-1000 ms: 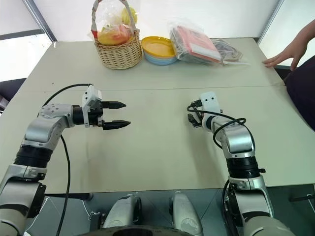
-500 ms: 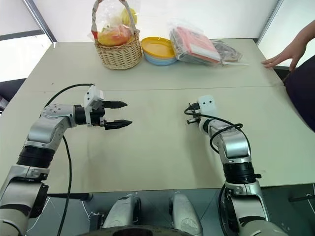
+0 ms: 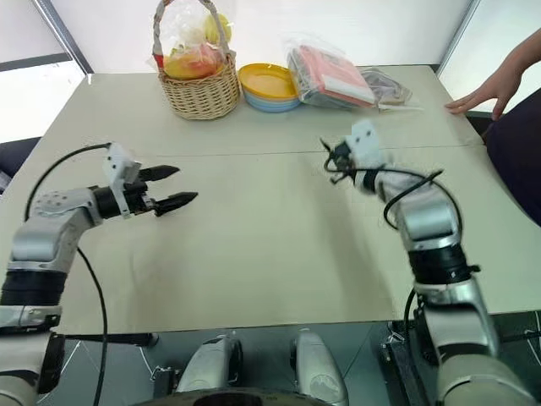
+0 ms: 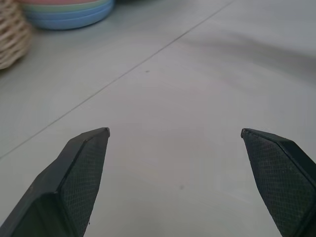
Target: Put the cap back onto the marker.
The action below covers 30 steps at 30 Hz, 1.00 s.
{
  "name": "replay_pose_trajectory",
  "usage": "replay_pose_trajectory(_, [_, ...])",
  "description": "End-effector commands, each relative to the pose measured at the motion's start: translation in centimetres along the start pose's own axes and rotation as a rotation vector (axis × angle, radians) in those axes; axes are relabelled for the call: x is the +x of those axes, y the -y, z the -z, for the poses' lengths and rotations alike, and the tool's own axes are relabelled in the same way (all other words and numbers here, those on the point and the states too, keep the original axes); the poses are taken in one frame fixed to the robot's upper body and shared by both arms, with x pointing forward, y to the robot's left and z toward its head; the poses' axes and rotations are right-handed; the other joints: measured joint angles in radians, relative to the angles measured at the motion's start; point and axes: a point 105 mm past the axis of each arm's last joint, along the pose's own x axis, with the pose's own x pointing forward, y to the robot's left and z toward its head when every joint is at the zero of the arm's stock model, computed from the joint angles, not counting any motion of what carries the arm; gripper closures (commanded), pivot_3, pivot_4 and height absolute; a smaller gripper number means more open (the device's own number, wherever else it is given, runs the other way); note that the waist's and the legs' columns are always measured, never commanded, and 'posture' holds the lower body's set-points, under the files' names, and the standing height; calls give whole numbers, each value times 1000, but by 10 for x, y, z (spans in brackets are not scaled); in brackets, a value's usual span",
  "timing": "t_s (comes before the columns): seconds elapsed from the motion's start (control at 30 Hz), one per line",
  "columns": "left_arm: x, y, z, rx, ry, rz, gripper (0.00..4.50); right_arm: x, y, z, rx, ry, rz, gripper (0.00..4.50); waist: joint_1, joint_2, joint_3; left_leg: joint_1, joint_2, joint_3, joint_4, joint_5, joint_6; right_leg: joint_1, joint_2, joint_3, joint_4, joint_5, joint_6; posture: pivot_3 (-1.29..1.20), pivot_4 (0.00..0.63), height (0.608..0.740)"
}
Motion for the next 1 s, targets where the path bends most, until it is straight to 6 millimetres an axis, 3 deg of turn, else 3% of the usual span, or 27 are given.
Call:
replay_pose_trajectory(0.03, [-27, -23, -2, 28, -5, -151, 0, -5, -22, -24, -87, 59, -182, 4472, -4, 0, 0, 0, 1, 0, 0, -1, 2, 0, 0, 0, 0, 0, 0, 0, 150, 740])
replay_pose_trajectory(0.27, [-46, -35, 18, 6, -44, -262, 0, 4, -50, -31, -125, 89, -337, 4472, -3, 0, 0, -4, 1, 1, 2, -2, 3, -2, -3, -1, -2, 0, 0, 0, 150, 740])
replay_pose_trajectory(0.43, [-46, -26, 38, 0, -87, -248, 0, 8, -62, -31, -100, 103, -369, 4472, -4, 0, 0, -3, 1, 1, 2, -1, 2, -2, -5, -1, -1, 0, 0, 0, 150, 740])
replay_pose_trajectory(0.9, [-10, -13, 69, -38, -109, -185, 0, 7, -65, -19, -46, 74, -348, 4472, -3, 0, 0, -3, 0, 1, 2, -1, 2, -2, -4, -1, -1, 0, 0, 0, 150, 740])
replay_pose_trajectory(1.0, [-7, -14, 76, -41, -119, -186, 874, 5, -63, -17, -40, 67, -330, 4500, -4, 0, 0, -3, 0, 1, 2, -1, 2, -2, -4, -1, -1, 0, 0, 0, 150, 740])
